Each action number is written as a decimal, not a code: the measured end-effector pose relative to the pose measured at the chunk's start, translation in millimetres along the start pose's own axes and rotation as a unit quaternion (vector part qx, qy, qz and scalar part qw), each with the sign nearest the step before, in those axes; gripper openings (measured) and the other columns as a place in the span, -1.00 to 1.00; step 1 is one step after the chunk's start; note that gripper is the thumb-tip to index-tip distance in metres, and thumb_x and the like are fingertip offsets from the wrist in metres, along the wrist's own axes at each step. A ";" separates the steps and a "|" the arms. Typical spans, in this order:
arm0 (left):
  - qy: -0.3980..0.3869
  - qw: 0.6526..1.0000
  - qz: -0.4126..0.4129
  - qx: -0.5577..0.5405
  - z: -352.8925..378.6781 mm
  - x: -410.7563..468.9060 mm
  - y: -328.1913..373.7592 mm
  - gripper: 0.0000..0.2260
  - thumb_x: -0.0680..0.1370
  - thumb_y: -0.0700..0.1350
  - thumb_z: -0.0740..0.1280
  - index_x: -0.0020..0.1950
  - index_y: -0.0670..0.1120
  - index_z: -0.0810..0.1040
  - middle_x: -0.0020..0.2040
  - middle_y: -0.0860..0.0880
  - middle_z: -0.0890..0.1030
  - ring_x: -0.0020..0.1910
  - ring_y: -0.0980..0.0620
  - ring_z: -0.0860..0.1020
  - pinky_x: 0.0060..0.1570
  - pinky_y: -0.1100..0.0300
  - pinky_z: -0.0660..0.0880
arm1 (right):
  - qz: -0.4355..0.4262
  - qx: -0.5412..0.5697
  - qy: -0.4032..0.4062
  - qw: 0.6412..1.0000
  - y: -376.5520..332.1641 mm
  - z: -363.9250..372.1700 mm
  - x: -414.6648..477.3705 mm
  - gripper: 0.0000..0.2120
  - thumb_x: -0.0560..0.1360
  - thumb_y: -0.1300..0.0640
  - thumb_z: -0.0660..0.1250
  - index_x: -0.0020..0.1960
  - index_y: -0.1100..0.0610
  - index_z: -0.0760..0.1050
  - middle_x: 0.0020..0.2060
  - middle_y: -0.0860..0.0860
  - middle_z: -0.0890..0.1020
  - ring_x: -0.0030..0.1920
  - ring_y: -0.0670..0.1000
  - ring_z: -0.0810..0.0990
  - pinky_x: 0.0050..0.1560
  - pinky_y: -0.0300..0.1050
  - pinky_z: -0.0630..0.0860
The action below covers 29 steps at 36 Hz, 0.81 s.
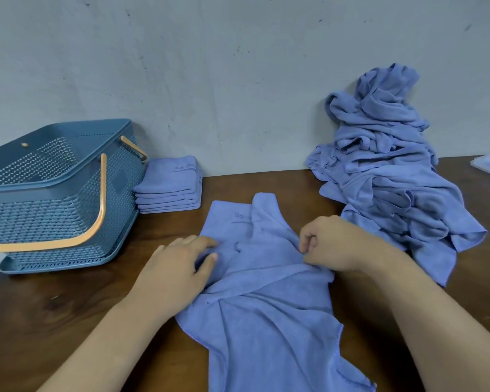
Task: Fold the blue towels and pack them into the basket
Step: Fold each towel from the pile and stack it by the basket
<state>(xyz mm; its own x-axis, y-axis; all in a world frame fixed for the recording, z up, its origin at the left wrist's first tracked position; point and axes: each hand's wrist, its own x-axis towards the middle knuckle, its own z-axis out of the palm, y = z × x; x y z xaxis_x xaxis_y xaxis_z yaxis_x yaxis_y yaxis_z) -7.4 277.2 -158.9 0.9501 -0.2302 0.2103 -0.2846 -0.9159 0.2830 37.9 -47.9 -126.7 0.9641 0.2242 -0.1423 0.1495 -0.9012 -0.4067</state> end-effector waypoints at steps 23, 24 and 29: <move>-0.069 0.995 -0.061 -0.043 33.6 20.4 -19.4 -0.49 0.71 0.30 0.09 0.67 0.31 0.19 0.71 0.27 0.06 0.68 0.27 -0.07 0.66 0.06 -0.13 | -0.008 -0.202 0.084 0.976 -12.3 26.0 23.0 -0.66 0.70 0.00 0.07 0.39 -0.08 0.48 0.40 -0.19 0.51 0.49 -0.04 0.33 0.38 0.13 0.30; -0.067 0.995 -0.067 -0.043 34.5 21.5 -18.5 -0.49 0.71 0.30 0.09 0.67 0.30 0.19 0.71 0.27 0.07 0.68 0.26 -0.07 0.66 0.05 -0.13 | 0.022 -0.231 0.077 0.970 -12.1 23.3 20.9 -0.69 0.69 0.03 0.08 0.31 -0.02 0.51 0.33 -0.13 0.54 0.43 0.00 0.36 0.37 0.15 0.30; -0.086 0.991 -0.086 -0.048 35.9 29.7 -12.5 -0.43 0.68 0.36 0.07 0.69 0.29 0.16 0.72 0.24 0.03 0.70 0.22 -0.09 0.66 -0.03 -0.16 | 0.065 -0.246 0.120 0.959 3.1 18.7 17.1 -0.80 0.63 0.16 0.14 0.09 0.13 0.54 0.01 0.01 0.49 0.23 0.15 0.50 0.30 0.13 0.41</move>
<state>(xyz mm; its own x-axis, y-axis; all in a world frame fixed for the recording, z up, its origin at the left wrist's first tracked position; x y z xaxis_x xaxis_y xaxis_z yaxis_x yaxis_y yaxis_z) 29.0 270.1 -189.8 0.9909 -0.1341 -0.0093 -0.1199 -0.9129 0.3901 50.8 -39.9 -147.3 0.9955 0.0595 0.0737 0.0532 -0.9950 0.0850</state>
